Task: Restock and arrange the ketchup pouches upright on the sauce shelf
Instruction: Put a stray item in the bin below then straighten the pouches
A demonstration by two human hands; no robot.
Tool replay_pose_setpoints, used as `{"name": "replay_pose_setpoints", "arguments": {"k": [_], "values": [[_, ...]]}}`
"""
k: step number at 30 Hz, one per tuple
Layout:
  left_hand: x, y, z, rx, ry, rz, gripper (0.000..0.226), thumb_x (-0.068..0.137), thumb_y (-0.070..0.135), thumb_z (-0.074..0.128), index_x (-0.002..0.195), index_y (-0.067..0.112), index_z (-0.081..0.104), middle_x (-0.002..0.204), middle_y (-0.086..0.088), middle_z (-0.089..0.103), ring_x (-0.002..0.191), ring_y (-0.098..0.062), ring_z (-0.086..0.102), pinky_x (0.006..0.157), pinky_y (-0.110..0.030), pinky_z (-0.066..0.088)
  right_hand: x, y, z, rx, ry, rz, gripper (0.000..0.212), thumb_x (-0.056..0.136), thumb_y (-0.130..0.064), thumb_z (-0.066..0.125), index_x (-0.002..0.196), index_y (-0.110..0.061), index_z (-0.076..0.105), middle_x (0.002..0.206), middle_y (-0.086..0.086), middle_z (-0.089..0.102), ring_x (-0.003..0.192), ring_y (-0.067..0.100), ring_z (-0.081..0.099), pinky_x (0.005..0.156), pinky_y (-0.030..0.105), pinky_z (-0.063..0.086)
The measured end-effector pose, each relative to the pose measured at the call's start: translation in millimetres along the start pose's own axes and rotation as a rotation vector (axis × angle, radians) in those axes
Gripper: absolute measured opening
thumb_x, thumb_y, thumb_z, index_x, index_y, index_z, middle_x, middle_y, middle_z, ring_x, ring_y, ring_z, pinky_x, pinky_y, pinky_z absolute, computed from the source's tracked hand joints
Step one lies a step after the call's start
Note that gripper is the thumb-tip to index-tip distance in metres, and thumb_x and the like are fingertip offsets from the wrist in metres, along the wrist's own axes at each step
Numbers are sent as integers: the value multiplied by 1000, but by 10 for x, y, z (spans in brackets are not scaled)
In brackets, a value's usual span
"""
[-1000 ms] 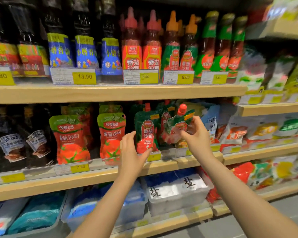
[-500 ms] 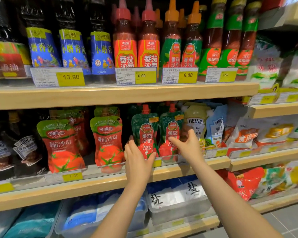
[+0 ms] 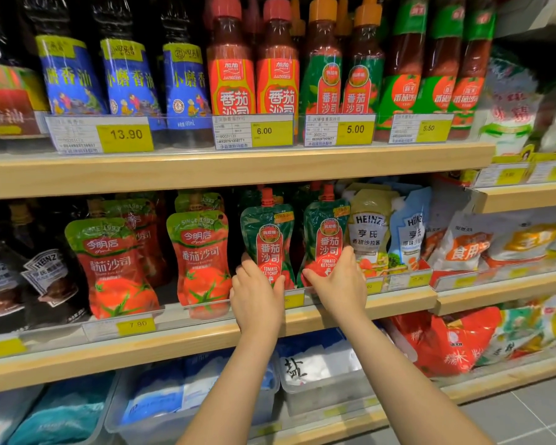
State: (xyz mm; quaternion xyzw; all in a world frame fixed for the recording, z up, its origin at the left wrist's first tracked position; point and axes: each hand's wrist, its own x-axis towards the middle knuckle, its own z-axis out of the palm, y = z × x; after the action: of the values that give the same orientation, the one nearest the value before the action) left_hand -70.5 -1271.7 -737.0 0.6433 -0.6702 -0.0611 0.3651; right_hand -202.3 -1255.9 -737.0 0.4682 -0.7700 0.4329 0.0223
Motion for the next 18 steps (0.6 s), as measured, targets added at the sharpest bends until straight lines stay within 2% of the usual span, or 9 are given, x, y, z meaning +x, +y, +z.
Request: {"name": "replay_pose_setpoints", "arguments": {"k": [13, 15, 18], "values": [[-2, -22, -34, -62, -31, 5, 71, 85, 42, 61, 134, 1, 30, 121, -13, 53, 114, -28, 50, 90, -36, 45, -36, -4, -40, 69, -25, -17, 58, 62, -49, 75, 92, -21, 35, 96, 4, 61, 90, 28, 59, 79, 47, 50], [-24, -15, -68, -91, -28, 21, 72, 85, 42, 60, 135, 1, 28, 123, -13, 50, 117, -27, 47, 92, -34, 43, -34, -18, -60, 90, -48, -6, 62, 62, -49, 77, 100, -18, 39, 101, 5, 60, 96, 27, 58, 83, 48, 50], [-171, -72, -179, -231, -21, 105, 81, 85, 41, 60, 143, 4, 17, 137, -9, 38, 130, -23, 34, 102, -29, 35, -91, -30, -111, 183, 4, 7, 84, 63, -50, 76, 128, -12, 36, 125, 8, 50, 119, 26, 46, 97, 43, 44]]}}
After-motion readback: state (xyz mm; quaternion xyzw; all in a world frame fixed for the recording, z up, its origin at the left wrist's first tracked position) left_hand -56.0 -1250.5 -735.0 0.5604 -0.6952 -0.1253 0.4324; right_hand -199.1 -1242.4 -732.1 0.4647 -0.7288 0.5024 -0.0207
